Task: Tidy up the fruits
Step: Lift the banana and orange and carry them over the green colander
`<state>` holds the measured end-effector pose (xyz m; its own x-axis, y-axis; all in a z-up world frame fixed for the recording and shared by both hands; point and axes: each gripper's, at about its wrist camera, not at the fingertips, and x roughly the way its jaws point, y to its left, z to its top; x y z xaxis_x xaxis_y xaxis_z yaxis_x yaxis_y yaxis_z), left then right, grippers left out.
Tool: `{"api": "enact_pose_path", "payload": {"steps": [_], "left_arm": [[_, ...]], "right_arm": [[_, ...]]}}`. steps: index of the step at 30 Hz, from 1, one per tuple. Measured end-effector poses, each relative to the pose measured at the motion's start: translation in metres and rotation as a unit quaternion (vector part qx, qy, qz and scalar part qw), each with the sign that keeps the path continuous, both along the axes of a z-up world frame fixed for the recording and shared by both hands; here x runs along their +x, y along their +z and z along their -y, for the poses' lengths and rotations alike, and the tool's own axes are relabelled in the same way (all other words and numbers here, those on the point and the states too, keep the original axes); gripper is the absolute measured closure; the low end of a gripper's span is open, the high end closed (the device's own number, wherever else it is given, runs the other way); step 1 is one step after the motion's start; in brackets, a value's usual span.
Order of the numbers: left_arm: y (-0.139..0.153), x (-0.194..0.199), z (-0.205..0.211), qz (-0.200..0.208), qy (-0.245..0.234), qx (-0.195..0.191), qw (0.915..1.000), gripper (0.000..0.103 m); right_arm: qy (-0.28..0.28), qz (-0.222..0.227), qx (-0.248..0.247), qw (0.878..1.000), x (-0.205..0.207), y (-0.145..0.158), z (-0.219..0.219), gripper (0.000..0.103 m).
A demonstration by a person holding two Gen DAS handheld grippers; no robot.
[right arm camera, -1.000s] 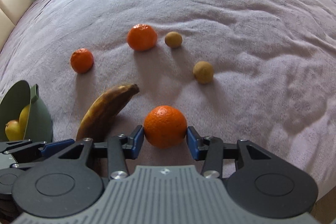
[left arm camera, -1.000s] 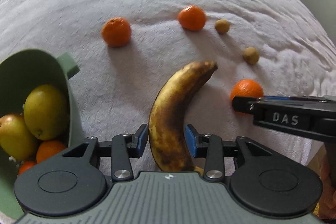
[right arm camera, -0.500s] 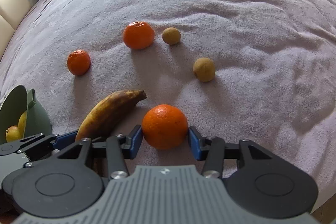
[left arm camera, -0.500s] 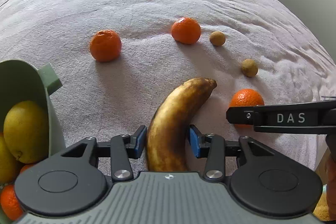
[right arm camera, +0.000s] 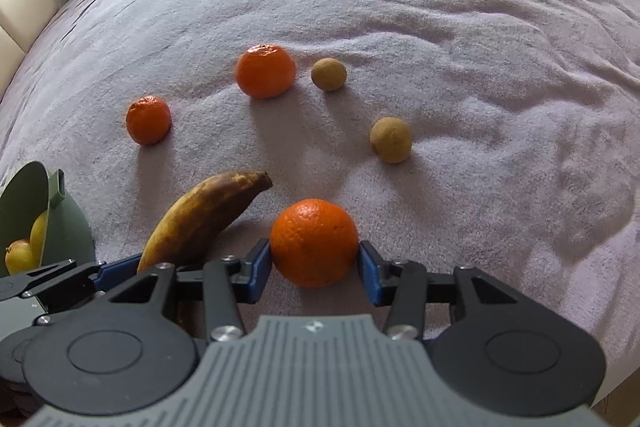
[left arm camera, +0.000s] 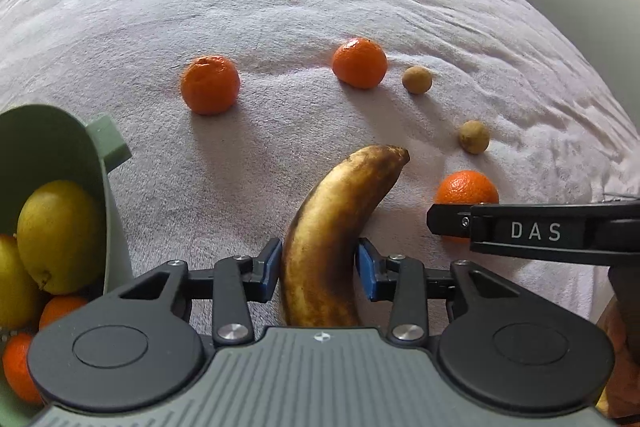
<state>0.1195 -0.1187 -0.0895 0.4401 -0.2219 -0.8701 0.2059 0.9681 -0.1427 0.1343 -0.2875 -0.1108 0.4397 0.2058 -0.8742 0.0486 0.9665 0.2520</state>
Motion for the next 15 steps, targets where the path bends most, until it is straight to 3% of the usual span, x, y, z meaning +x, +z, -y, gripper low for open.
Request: {"api": "enact_pose_path", "payload": {"steps": [15], "left_arm": [[0.075,-0.022,-0.028,0.060,0.033,0.003,0.9976,0.059]], "right_arm": [[0.026,0.073,0.006,0.997,-0.017,0.059,-0.017,0.059]]}}
